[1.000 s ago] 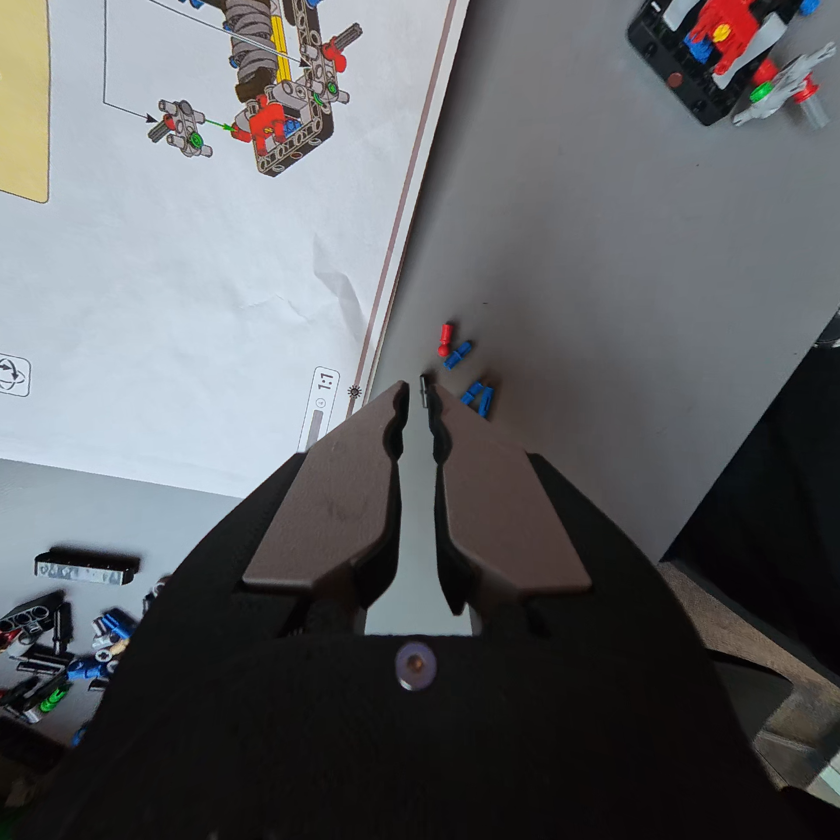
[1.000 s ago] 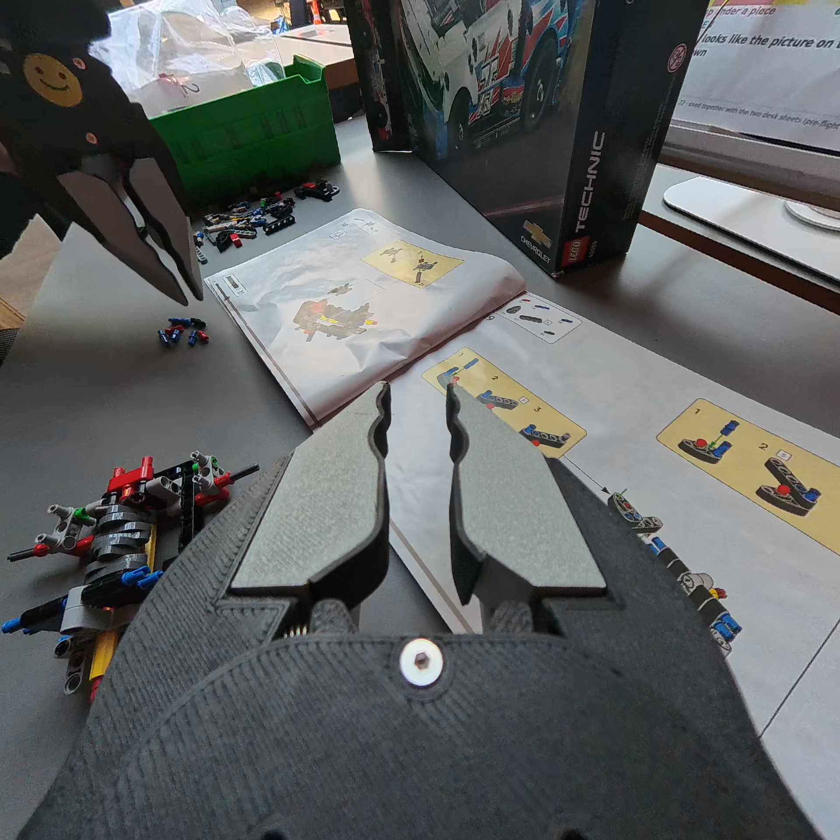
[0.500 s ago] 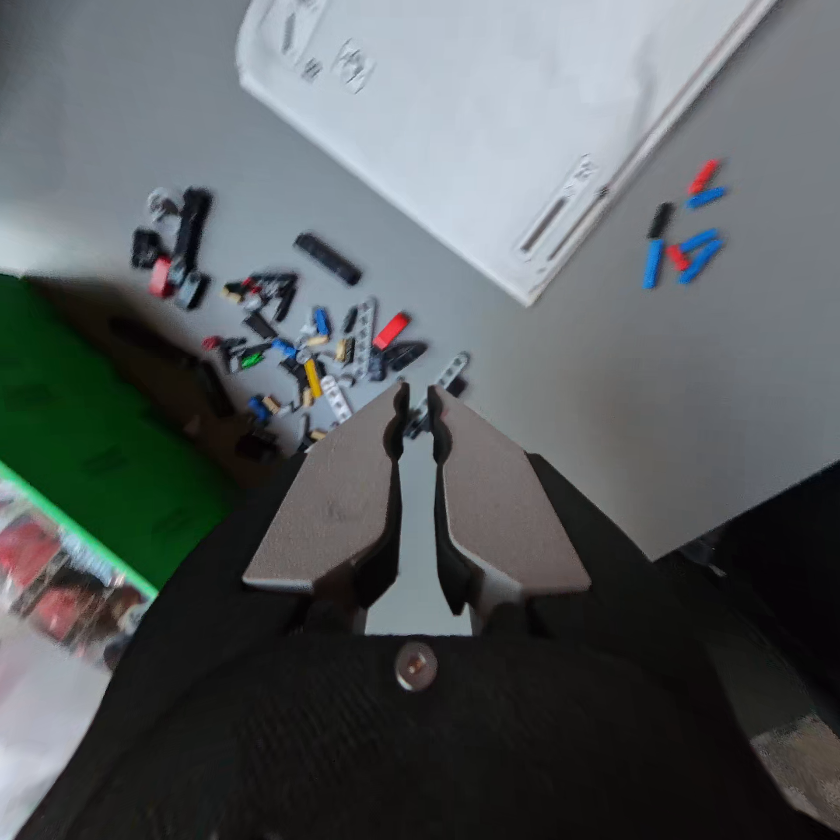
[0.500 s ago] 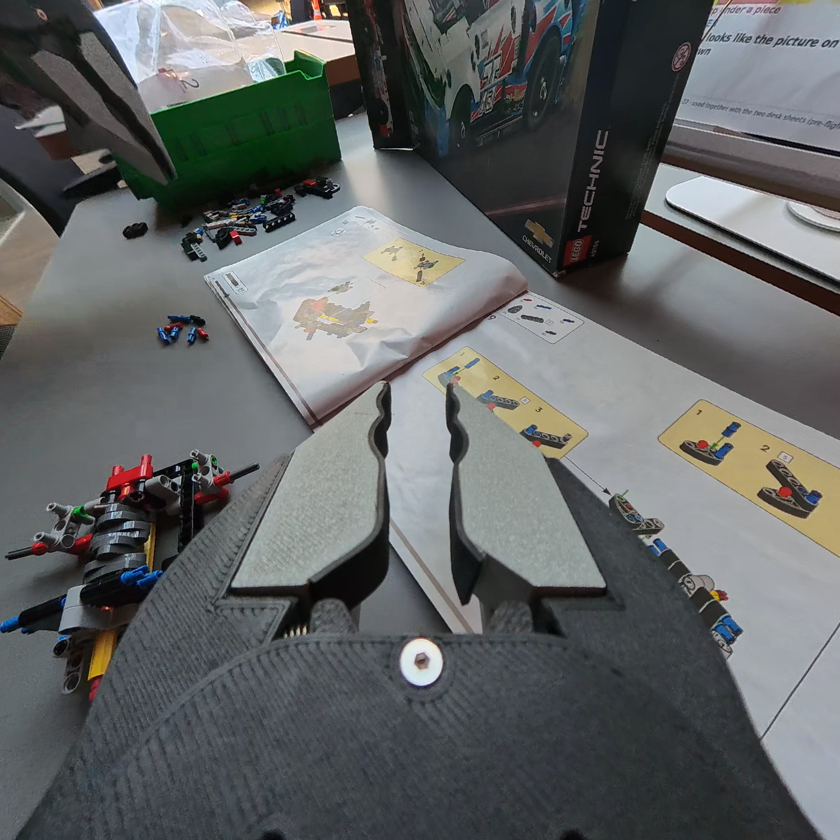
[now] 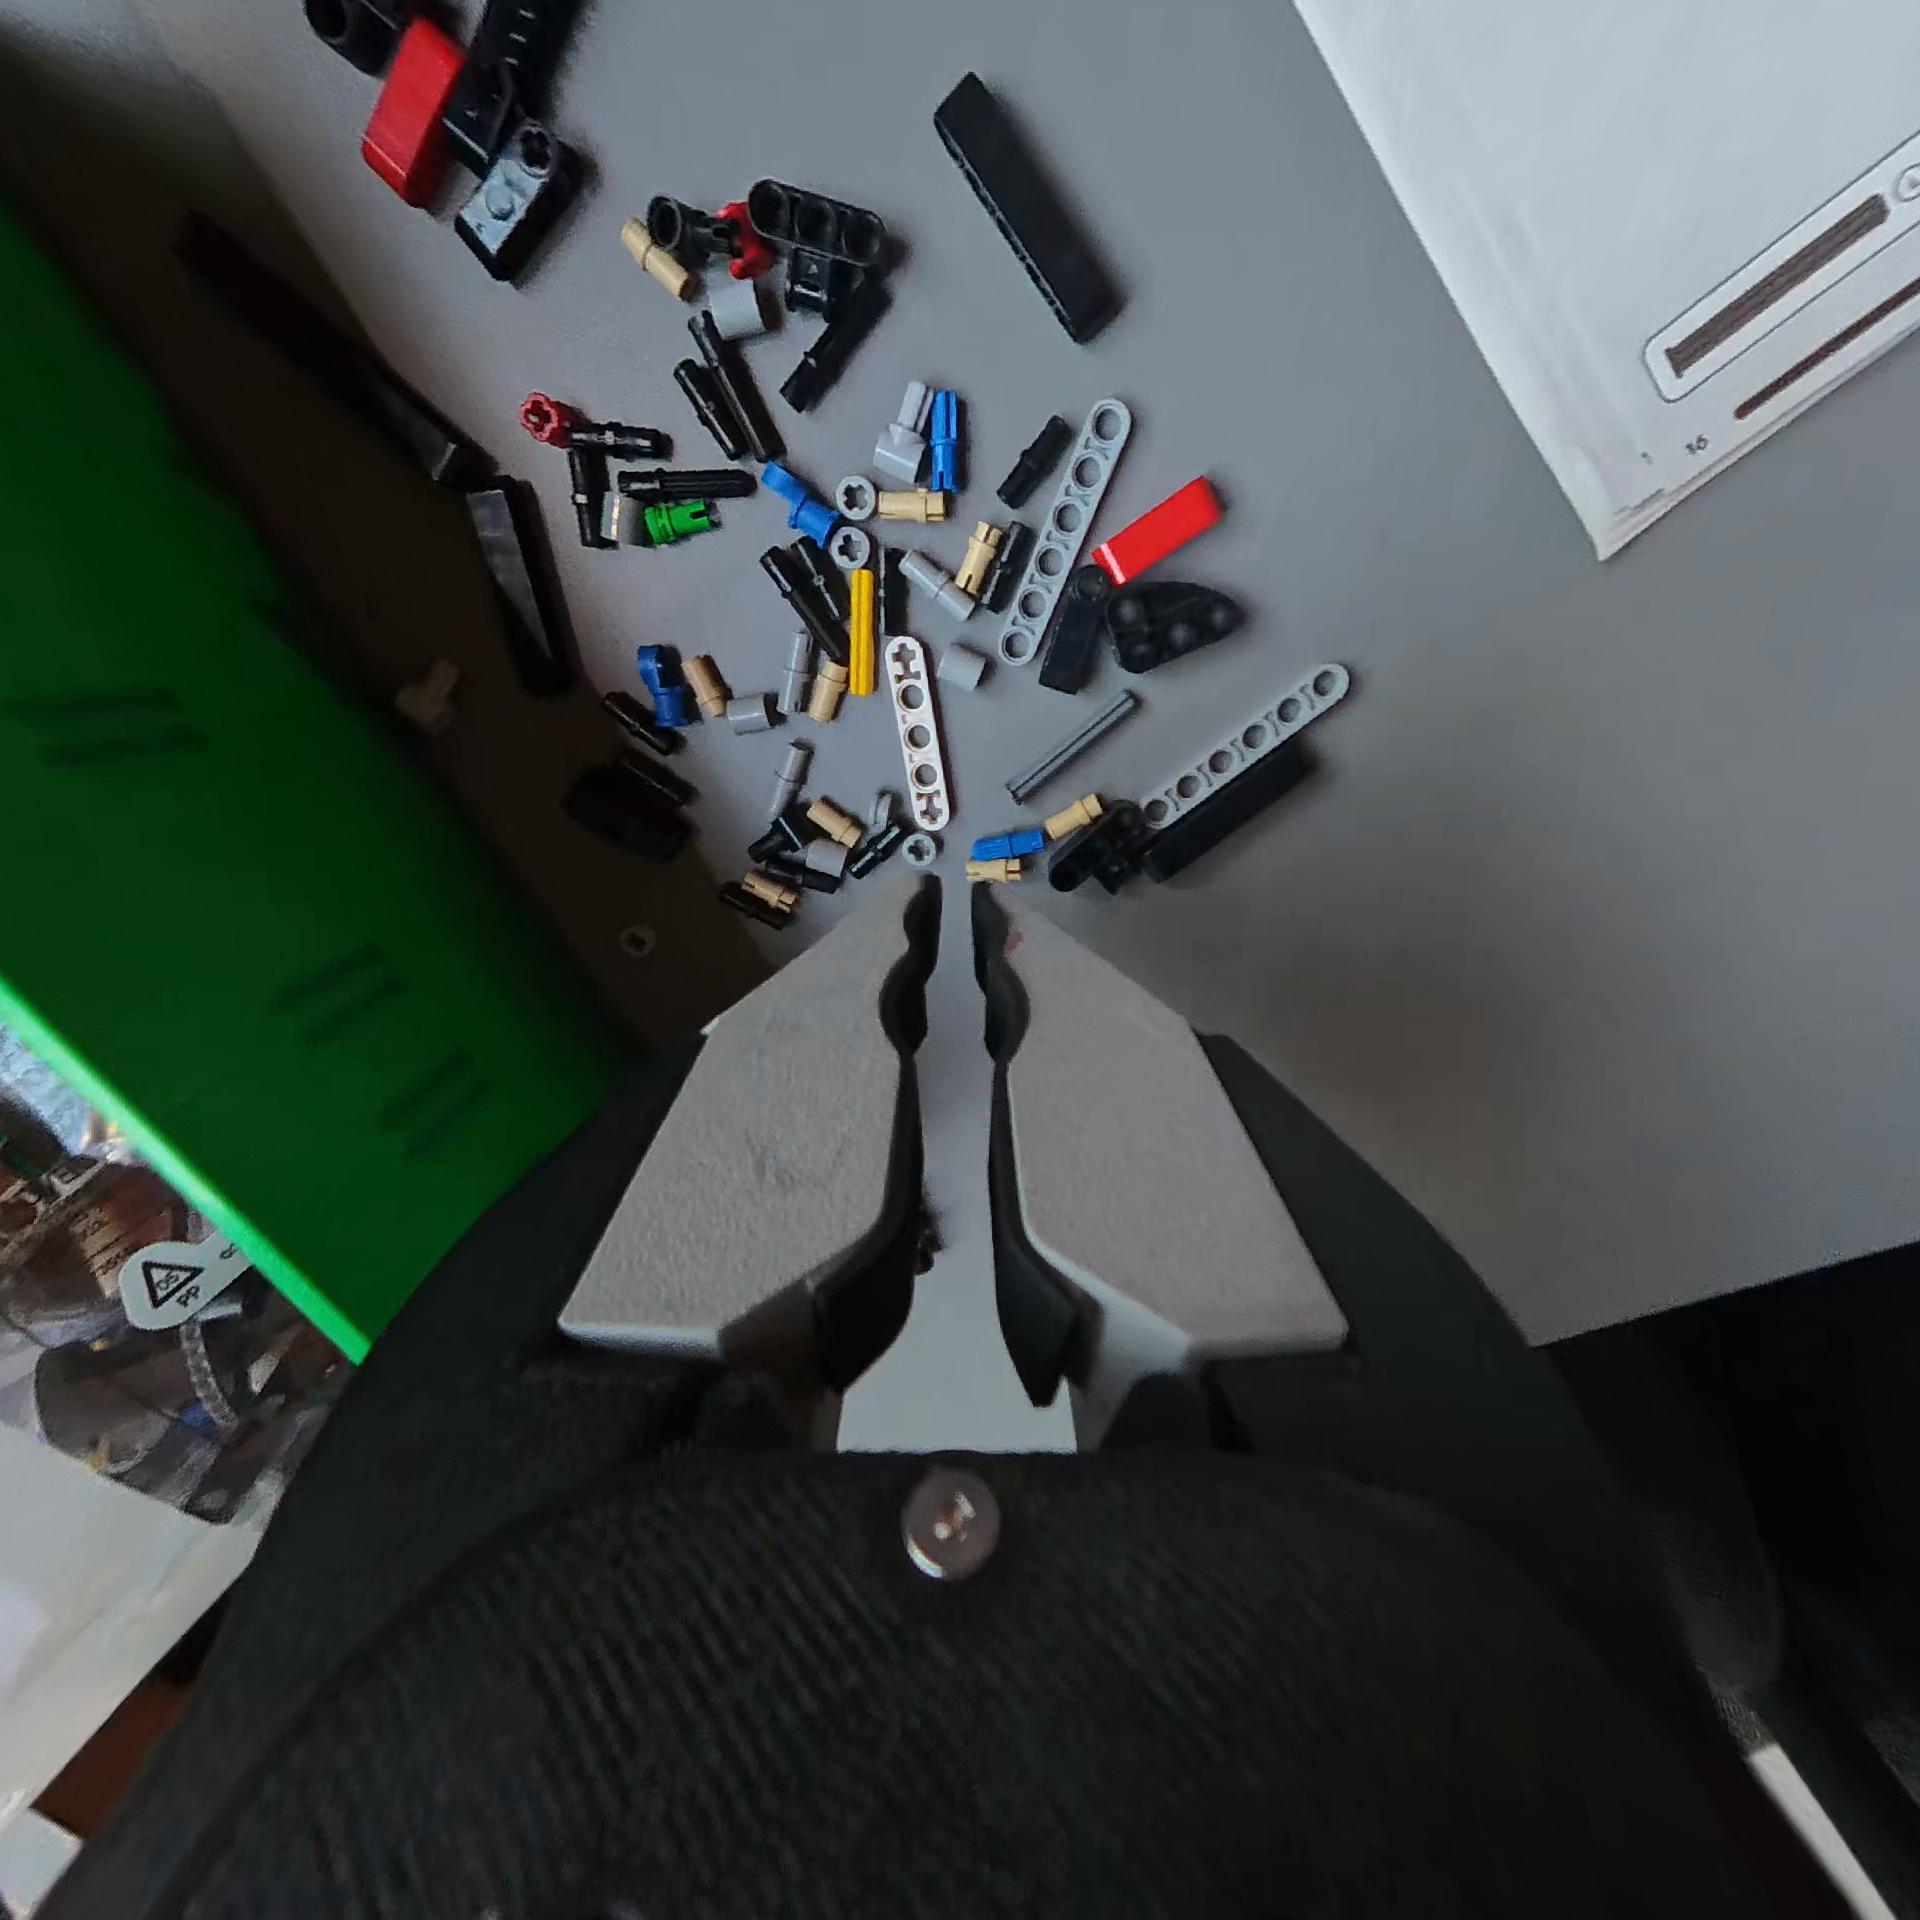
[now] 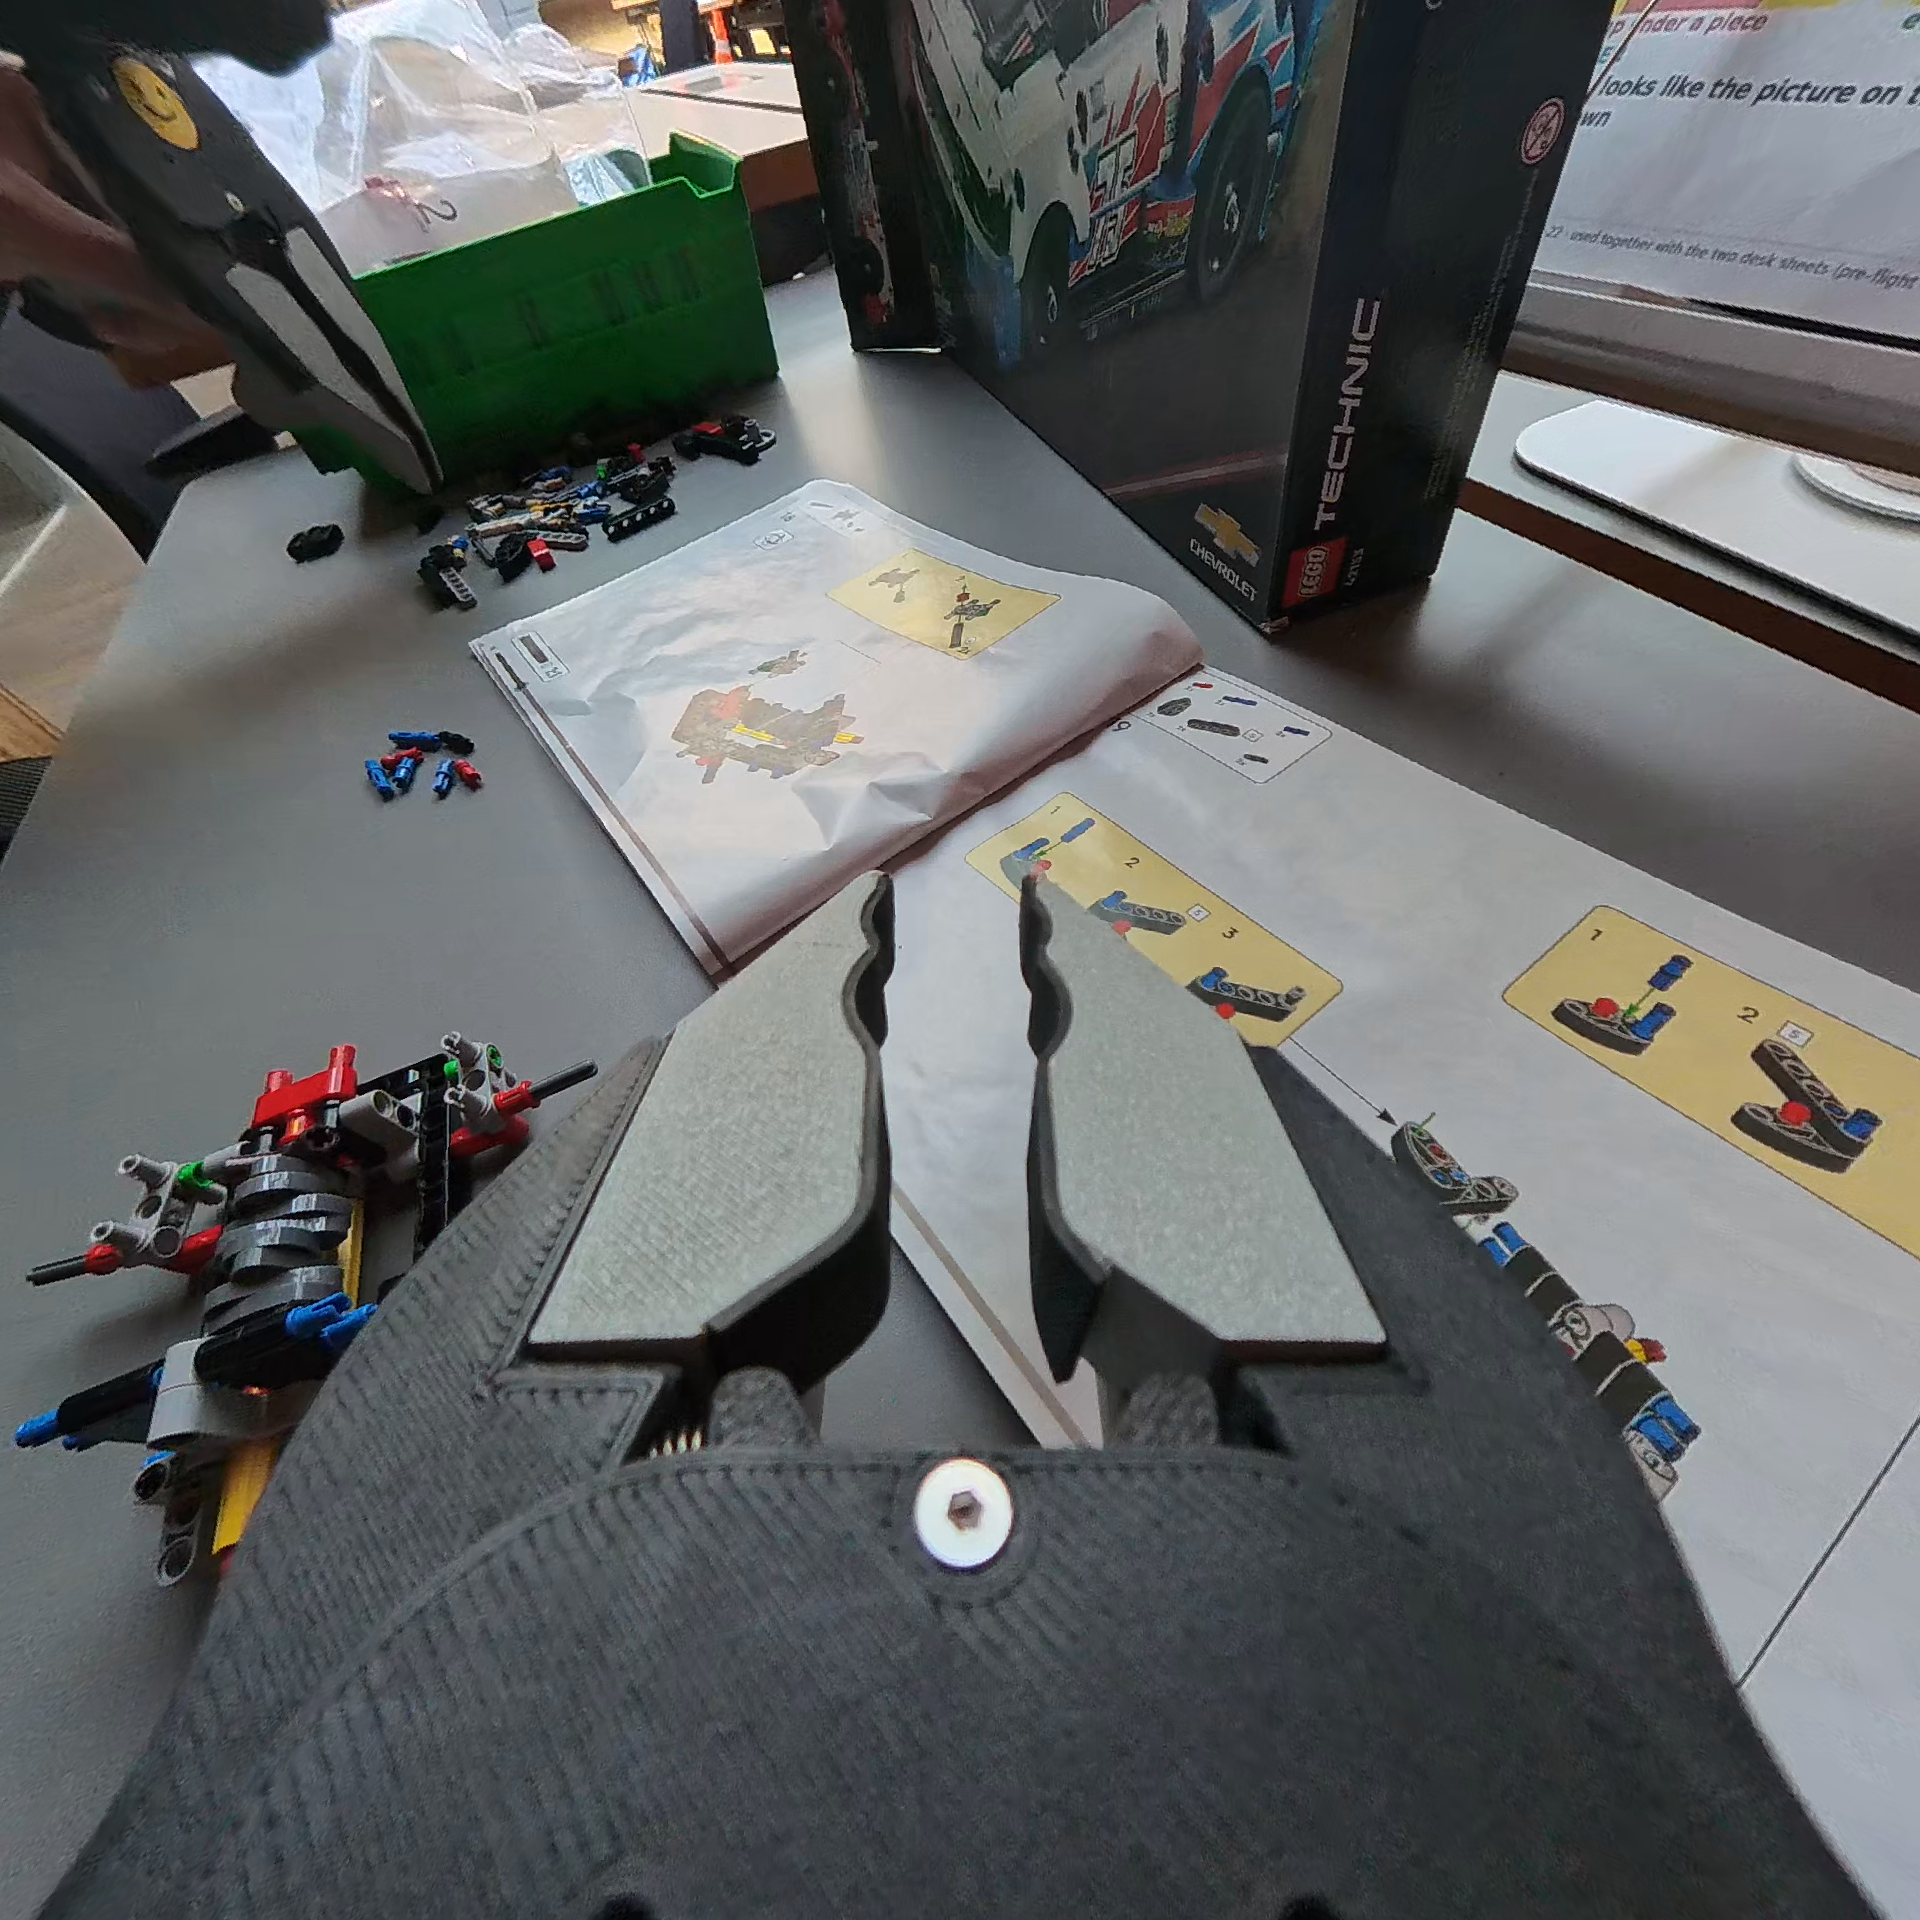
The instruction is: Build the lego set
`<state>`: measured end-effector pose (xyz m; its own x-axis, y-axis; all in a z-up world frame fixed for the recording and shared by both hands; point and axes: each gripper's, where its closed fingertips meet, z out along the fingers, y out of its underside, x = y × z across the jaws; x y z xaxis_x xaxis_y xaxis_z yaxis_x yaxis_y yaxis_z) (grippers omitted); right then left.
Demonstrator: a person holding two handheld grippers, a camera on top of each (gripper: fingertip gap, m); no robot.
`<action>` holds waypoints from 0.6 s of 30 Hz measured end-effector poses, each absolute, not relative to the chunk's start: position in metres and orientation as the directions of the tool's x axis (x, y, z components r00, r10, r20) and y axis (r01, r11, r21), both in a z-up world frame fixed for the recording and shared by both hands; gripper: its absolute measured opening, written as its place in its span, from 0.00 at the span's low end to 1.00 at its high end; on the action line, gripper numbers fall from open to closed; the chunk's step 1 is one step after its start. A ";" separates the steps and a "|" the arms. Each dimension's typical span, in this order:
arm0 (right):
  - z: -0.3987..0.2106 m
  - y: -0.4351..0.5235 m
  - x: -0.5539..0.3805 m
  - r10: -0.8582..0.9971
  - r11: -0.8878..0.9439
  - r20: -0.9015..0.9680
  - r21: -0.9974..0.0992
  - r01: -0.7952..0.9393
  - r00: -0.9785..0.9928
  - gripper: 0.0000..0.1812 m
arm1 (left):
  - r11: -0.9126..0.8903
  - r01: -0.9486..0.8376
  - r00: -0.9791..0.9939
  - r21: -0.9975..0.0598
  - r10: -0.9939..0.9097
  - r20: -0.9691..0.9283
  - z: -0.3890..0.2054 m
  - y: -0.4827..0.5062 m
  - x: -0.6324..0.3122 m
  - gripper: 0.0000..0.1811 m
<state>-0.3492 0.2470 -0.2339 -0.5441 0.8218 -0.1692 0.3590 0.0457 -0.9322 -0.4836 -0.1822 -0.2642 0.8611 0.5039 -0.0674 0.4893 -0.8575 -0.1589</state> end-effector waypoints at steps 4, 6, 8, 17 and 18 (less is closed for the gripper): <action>-0.234 0.247 -0.349 0.821 0.048 -0.168 -0.932 0.360 -0.545 0.12 | -0.852 0.509 0.848 -0.120 0.521 -0.095 -0.271 -0.193 -0.490 0.03; -0.234 0.247 -0.349 0.821 0.047 -0.169 -0.932 0.360 -0.546 0.12 | -0.835 0.534 0.831 -0.133 0.547 -0.098 -0.270 -0.195 -0.495 0.02; -0.234 0.246 -0.349 0.820 0.047 -0.171 -0.931 0.362 -0.546 0.12 | -0.823 0.549 0.822 -0.144 0.563 -0.085 -0.271 -0.195 -0.498 0.02; -0.234 0.247 -0.349 0.821 0.044 -0.173 -0.931 0.362 -0.544 0.12 | -0.770 0.622 0.763 -0.144 0.637 -0.108 -0.278 -0.201 -0.510 0.01; -0.234 0.247 -0.349 0.821 0.044 -0.172 -0.931 0.361 -0.544 0.12 | -0.768 0.624 0.761 -0.145 0.640 -0.110 -0.279 -0.201 -0.511 0.02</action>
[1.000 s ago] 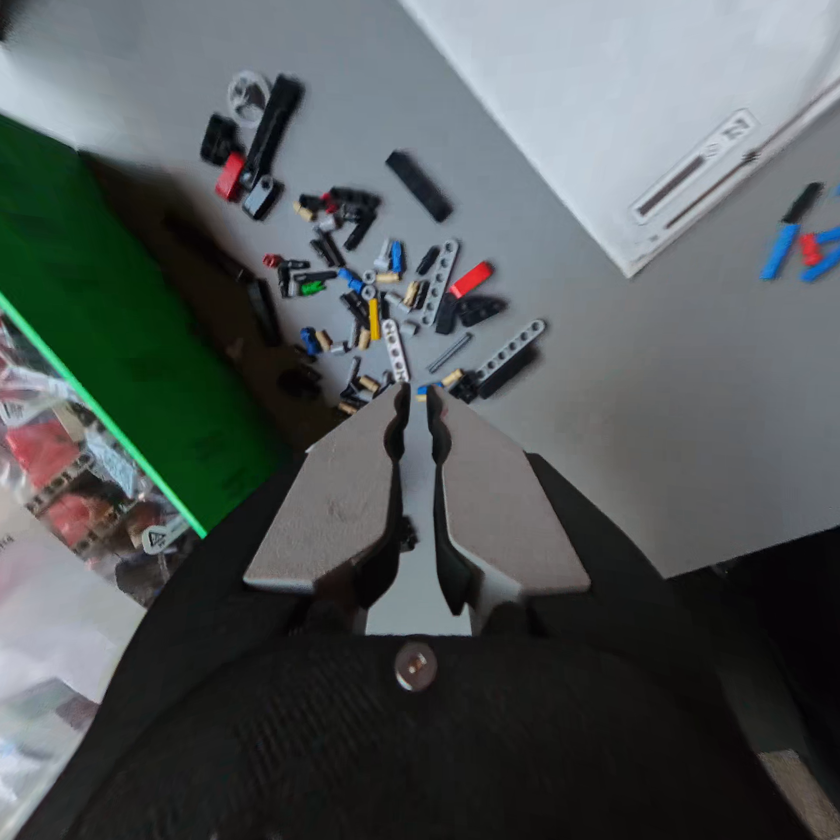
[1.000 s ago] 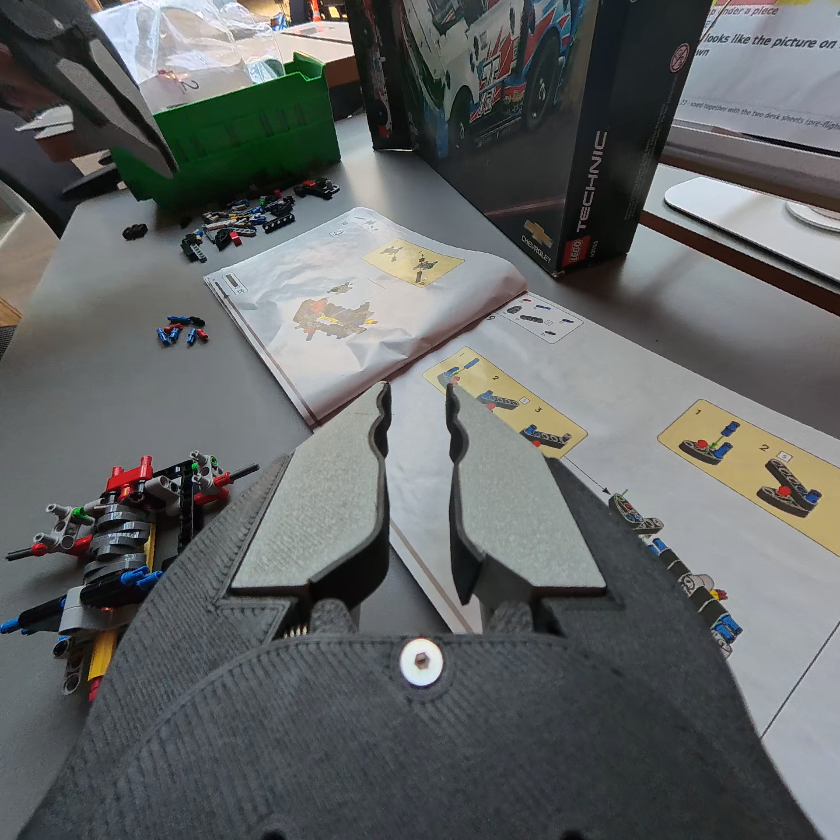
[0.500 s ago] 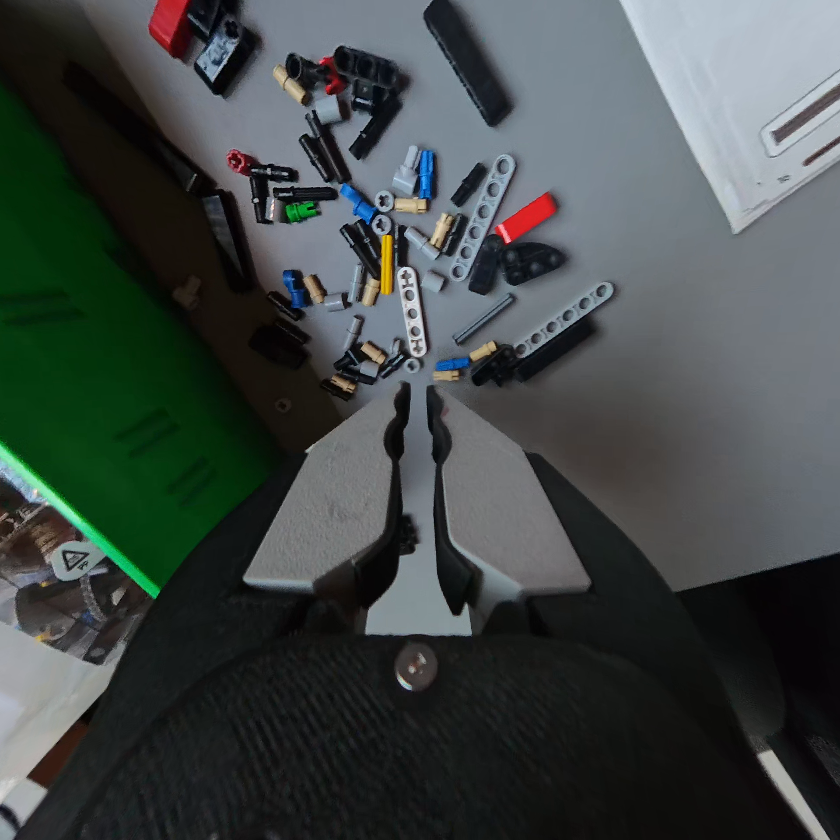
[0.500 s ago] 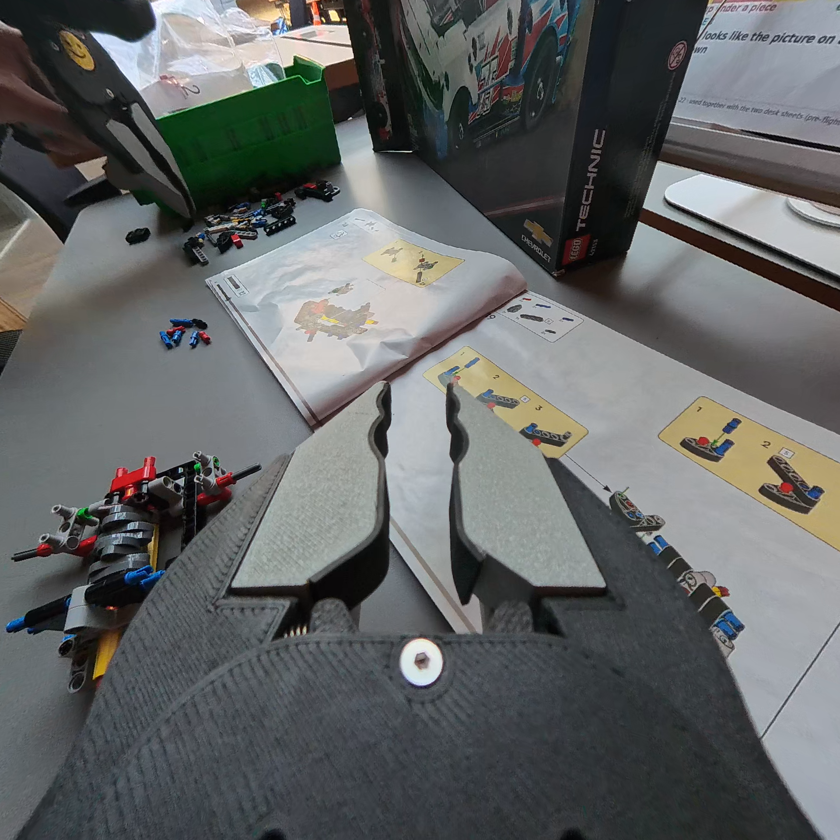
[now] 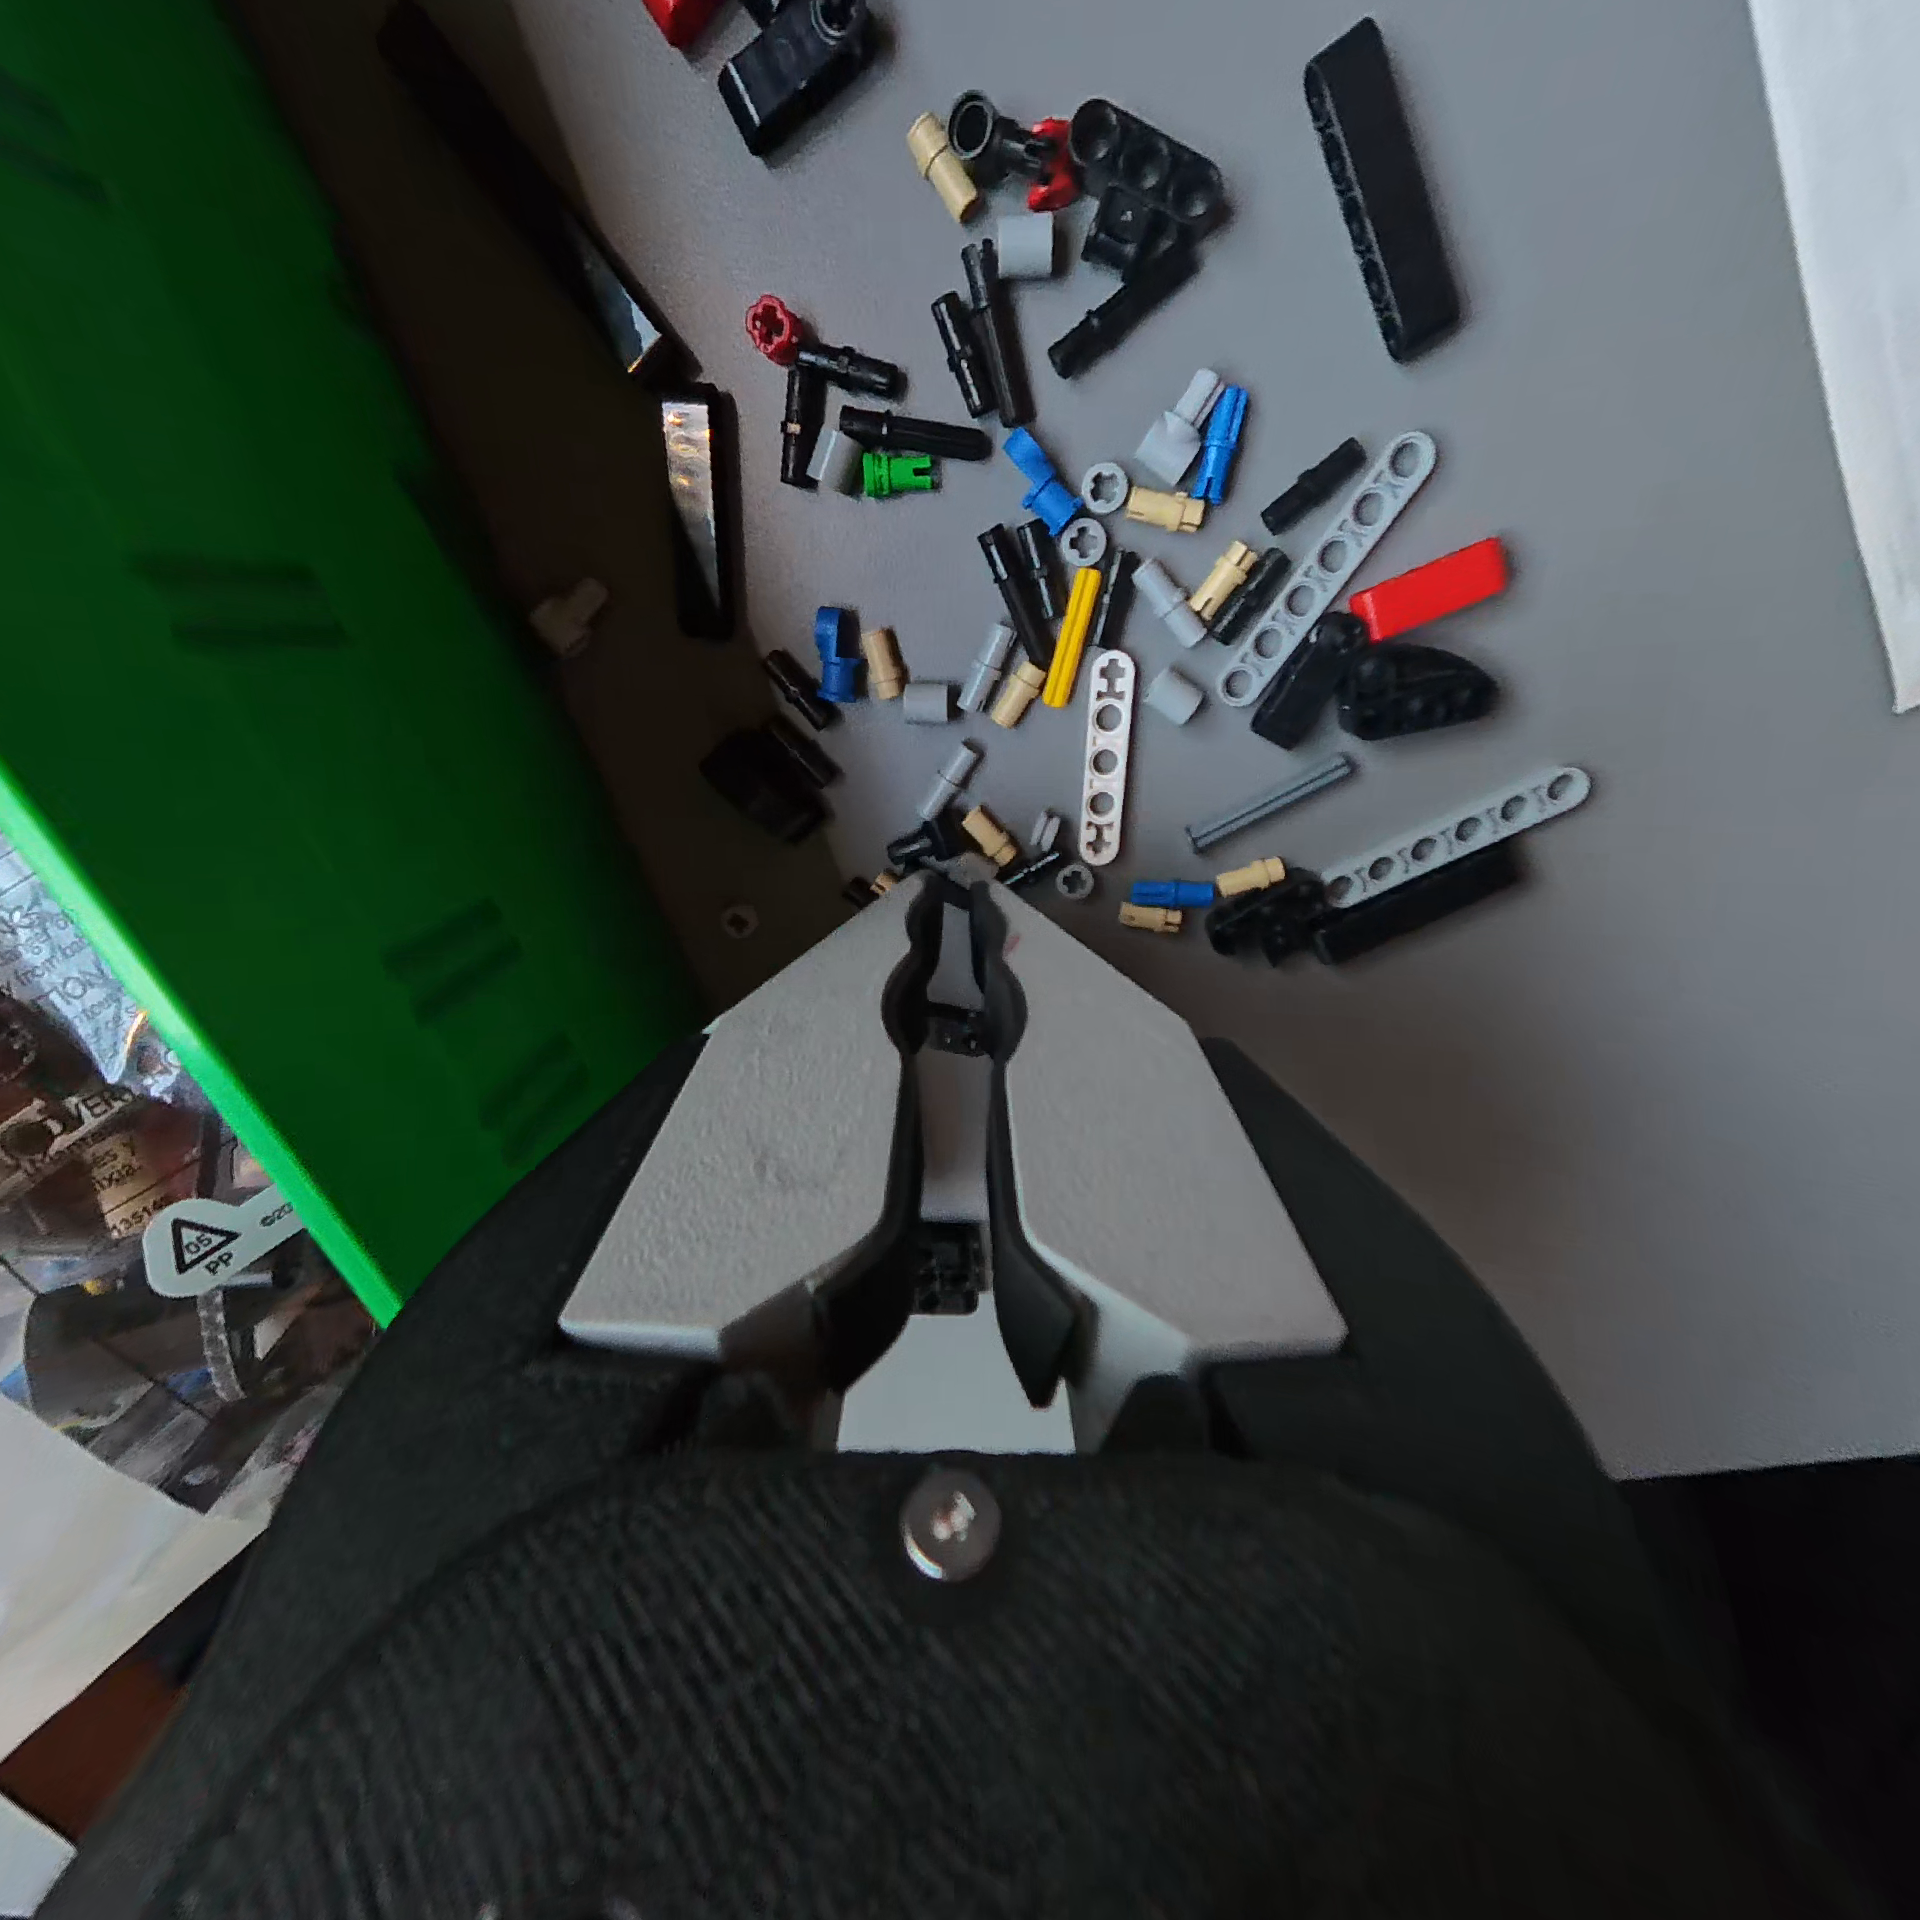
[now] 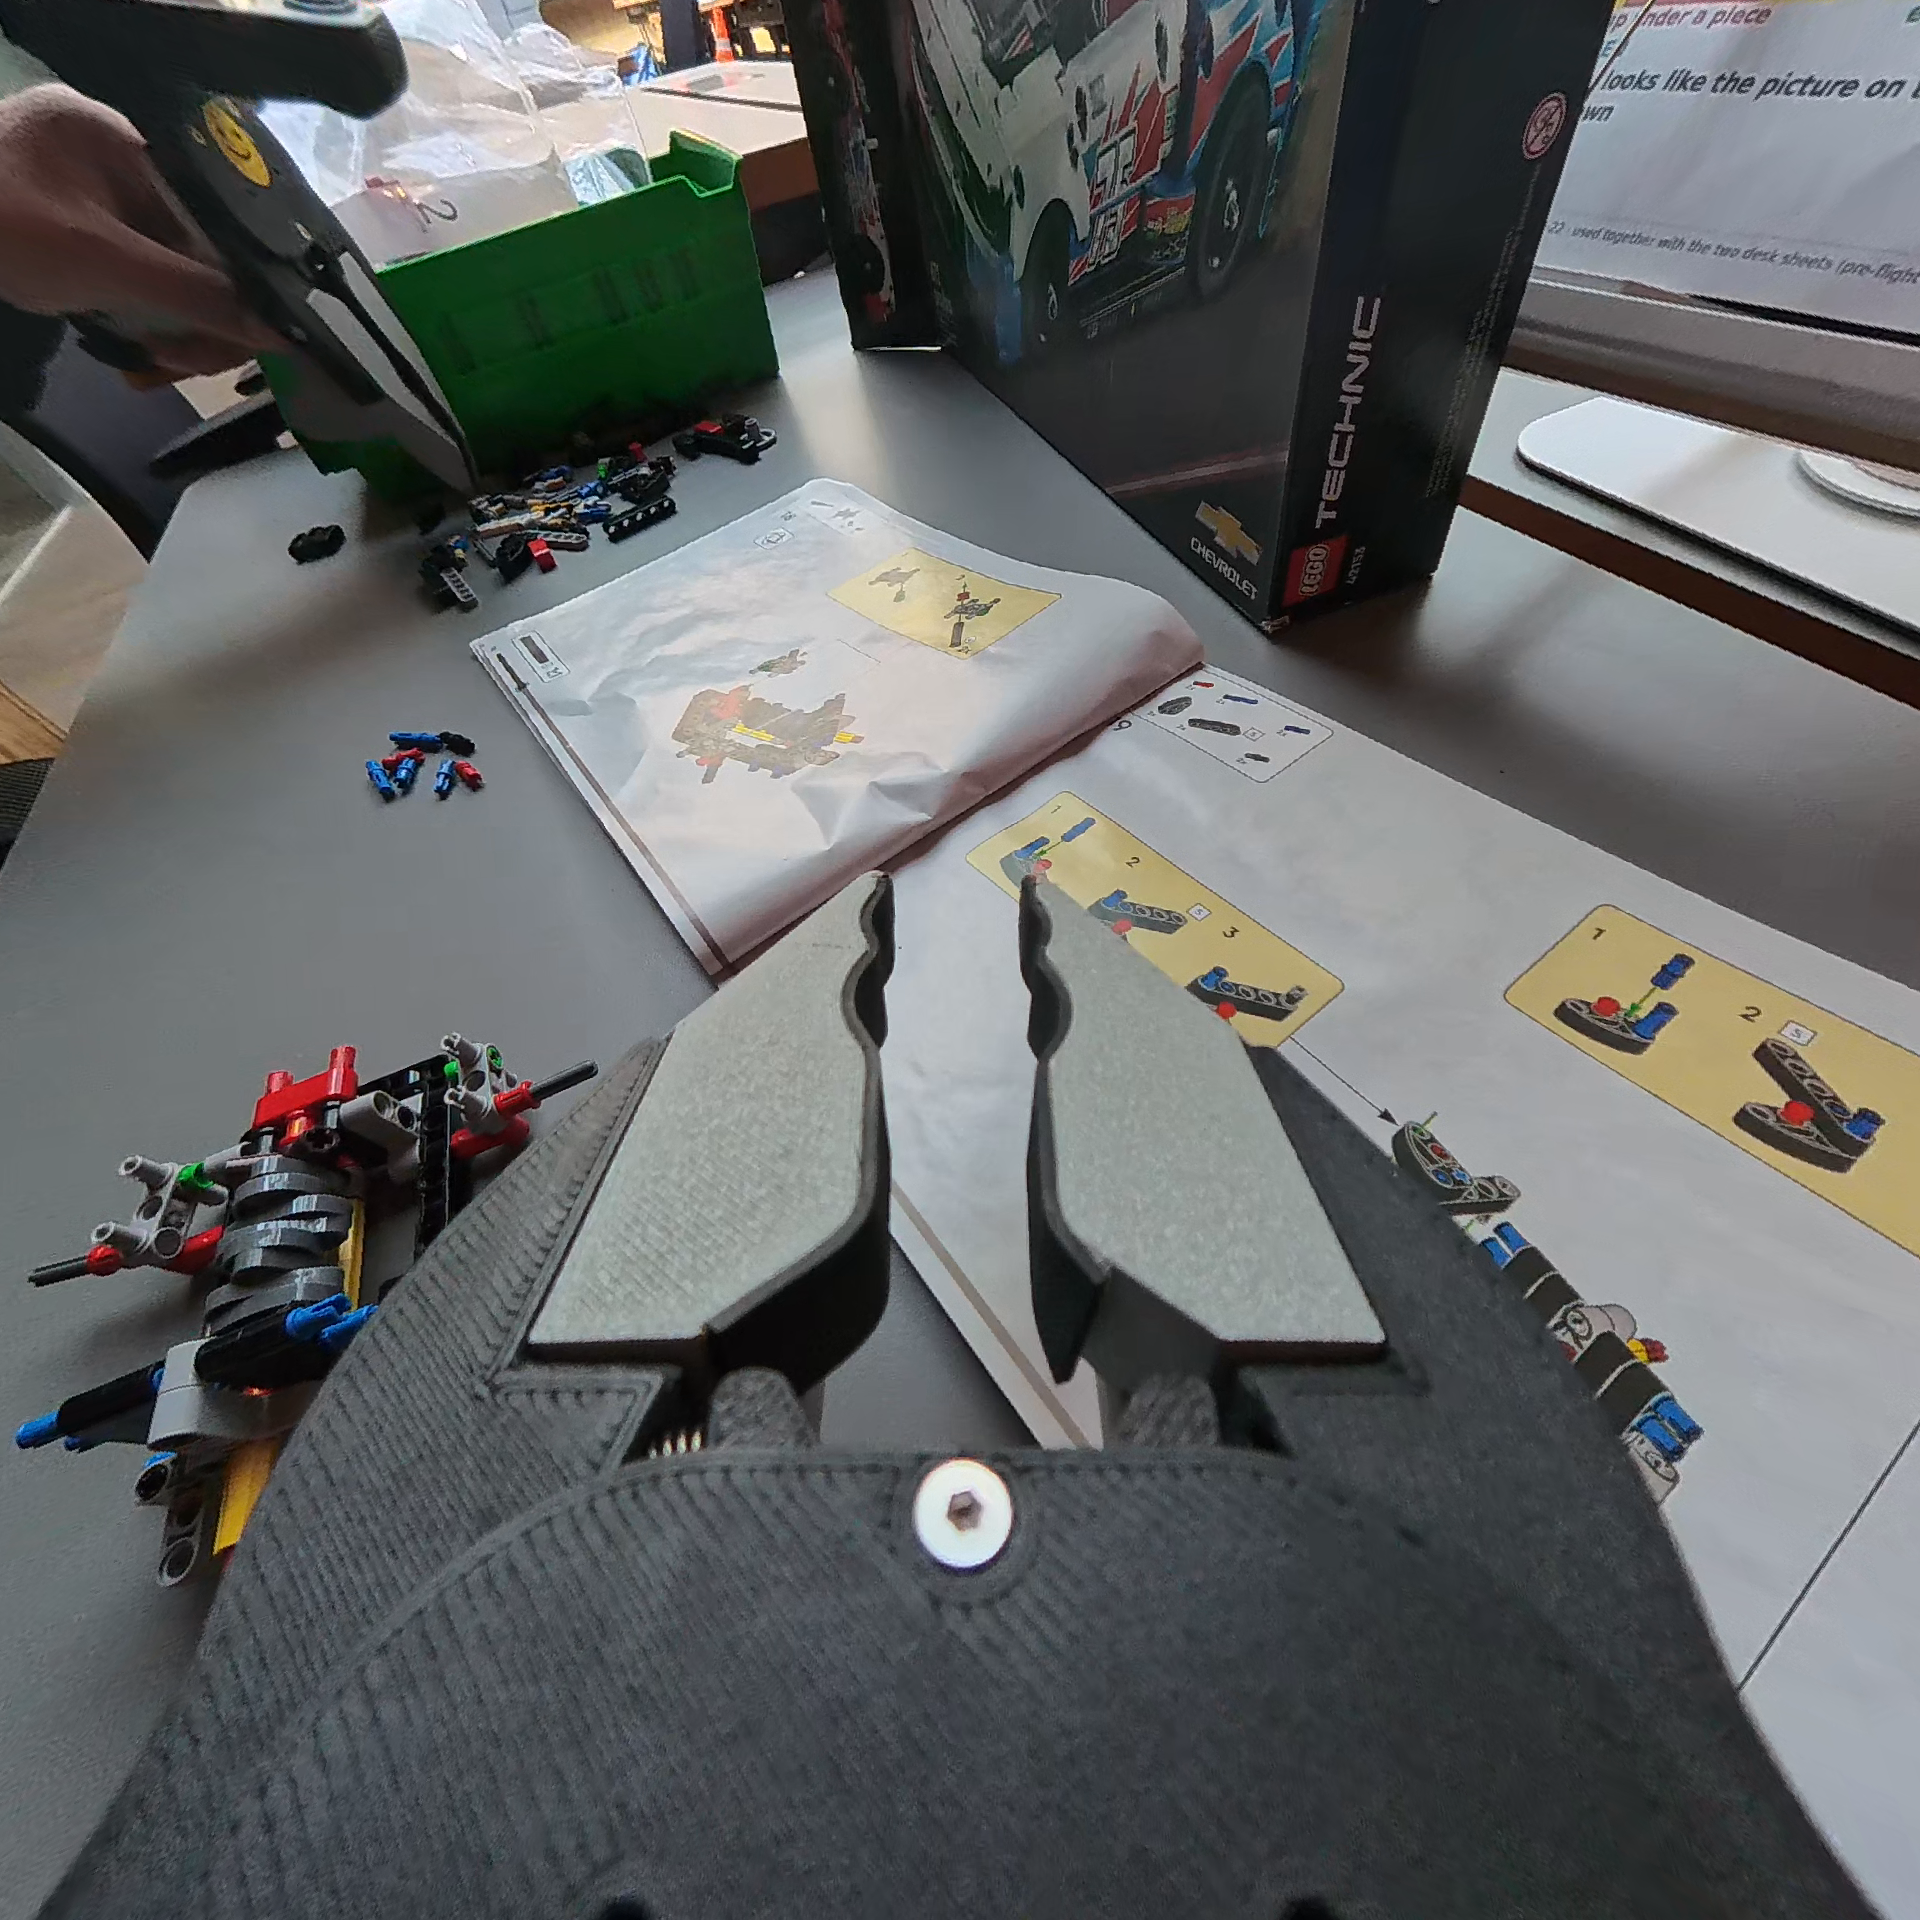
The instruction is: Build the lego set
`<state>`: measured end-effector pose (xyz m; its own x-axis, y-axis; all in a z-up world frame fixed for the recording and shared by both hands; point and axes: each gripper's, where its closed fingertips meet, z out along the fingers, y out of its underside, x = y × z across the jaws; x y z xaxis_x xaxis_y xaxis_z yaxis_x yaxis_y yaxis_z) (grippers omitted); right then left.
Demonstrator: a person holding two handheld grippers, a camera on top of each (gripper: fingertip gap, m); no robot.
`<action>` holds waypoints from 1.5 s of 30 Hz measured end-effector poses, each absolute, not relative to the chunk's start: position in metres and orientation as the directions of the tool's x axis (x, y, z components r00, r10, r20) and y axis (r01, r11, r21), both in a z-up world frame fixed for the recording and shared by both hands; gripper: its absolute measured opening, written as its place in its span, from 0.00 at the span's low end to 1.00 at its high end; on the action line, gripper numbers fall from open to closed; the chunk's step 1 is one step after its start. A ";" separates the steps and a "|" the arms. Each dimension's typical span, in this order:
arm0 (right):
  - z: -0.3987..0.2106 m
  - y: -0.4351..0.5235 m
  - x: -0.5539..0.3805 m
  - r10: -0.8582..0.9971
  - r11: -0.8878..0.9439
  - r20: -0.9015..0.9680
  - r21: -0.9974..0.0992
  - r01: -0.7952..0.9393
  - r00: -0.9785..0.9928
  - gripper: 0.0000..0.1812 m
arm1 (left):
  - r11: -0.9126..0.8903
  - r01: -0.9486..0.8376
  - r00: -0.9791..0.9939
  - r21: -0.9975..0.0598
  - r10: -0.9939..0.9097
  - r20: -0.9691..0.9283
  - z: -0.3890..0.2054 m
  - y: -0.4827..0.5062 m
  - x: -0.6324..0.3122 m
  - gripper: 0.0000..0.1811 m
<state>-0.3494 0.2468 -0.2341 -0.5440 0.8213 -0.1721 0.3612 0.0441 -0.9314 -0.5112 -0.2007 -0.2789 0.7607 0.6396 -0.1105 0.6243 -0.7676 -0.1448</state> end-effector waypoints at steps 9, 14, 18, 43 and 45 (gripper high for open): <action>-0.234 0.247 -0.350 0.820 0.037 -0.181 -0.930 0.366 -0.543 0.12 | -0.762 0.633 0.753 -0.139 0.647 -0.117 -0.280 -0.201 -0.511 0.03; -0.234 0.247 -0.350 0.820 0.038 -0.180 -0.930 0.366 -0.543 0.12 | -0.802 0.587 0.794 -0.113 0.597 -0.113 -0.279 -0.200 -0.502 0.03; -0.234 0.247 -0.350 0.820 0.039 -0.180 -0.930 0.366 -0.543 0.12 | -0.839 0.539 0.829 -0.078 0.544 -0.131 -0.281 -0.202 -0.499 0.05; -0.235 0.247 -0.350 0.820 0.042 -0.176 -0.930 0.365 -0.545 0.12 | -0.941 0.336 0.933 0.031 0.329 -0.144 -0.291 -0.201 -0.499 0.04; -0.235 0.247 -0.350 0.819 0.042 -0.178 -0.929 0.367 -0.546 0.12 | -0.942 0.334 0.936 0.025 0.328 -0.125 -0.293 -0.200 -0.497 0.02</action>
